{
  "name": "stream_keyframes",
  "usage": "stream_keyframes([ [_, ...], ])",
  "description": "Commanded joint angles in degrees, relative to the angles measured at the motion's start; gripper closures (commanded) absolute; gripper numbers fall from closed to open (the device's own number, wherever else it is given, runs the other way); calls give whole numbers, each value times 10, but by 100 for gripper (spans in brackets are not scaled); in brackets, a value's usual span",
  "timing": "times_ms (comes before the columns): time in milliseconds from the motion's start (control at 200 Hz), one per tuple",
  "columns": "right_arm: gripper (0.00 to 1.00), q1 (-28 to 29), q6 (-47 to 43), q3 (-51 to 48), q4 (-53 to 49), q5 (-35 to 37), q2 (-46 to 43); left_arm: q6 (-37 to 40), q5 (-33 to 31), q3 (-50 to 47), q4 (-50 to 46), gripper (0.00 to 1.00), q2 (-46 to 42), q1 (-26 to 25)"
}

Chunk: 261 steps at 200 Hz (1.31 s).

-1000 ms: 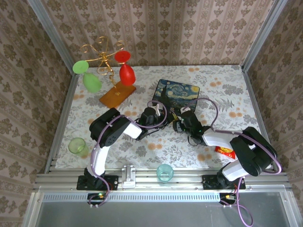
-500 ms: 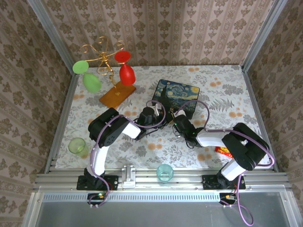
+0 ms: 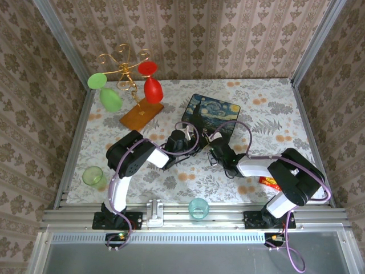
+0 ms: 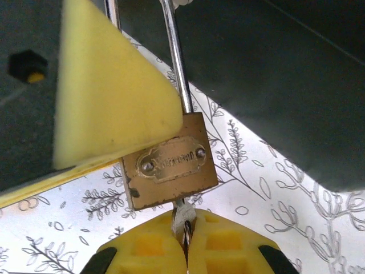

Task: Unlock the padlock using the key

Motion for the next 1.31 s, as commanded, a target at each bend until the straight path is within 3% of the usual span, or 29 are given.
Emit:
stream_keyframes([
  [0, 99, -31, 40, -19, 61, -72, -27, 8, 14, -17, 2, 100, -23, -3],
  [80, 99, -63, 67, -42, 87, -133, -37, 19, 11, -20, -12, 91, -29, 0],
  [245, 99, -129, 123, -79, 142, -265, -36, 56, 4, -23, -51, 86, -47, 8],
  [485, 100, -171, 179, -82, 209, -371, 26, 89, -6, -32, -74, 77, -54, 21],
  [825, 100, -193, 229, -91, 266, -420, 61, 232, -42, -6, -246, 75, -108, 21],
  [990, 98, -193, 256, -79, 228, -464, 57, 296, -62, 29, -318, 75, -109, 16],
  [1160, 98, -194, 273, -45, 67, -478, 55, 345, -85, 54, -371, 74, -109, 18],
  [1300, 93, -194, 285, -40, 41, -482, 67, 397, -116, 77, -430, 74, -112, 13],
])
